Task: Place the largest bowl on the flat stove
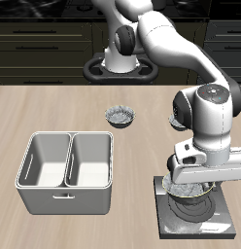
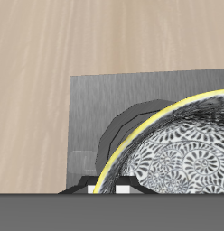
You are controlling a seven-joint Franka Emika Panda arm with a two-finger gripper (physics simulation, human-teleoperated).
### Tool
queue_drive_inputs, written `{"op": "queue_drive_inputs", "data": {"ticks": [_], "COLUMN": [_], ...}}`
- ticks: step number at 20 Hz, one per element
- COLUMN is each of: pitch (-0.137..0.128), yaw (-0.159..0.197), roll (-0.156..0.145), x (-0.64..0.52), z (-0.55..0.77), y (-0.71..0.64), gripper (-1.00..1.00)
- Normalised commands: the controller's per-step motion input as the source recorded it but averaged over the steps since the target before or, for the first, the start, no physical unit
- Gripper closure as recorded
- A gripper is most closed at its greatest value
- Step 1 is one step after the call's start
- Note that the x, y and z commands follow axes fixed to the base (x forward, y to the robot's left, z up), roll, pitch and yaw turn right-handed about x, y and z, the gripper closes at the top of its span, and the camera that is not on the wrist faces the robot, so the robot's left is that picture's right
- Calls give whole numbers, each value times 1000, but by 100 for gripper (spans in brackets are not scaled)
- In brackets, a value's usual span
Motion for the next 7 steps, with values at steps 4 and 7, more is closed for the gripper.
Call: {"op": "queue_drive_inputs", "data": {"ticks": [4,7], "pitch": [9,-21], "yaw": [20,2], "roll": [22,27], "x": [-63,-94], "z": [-61,131], "y": [109,-1], "gripper": [-100,-100]}}
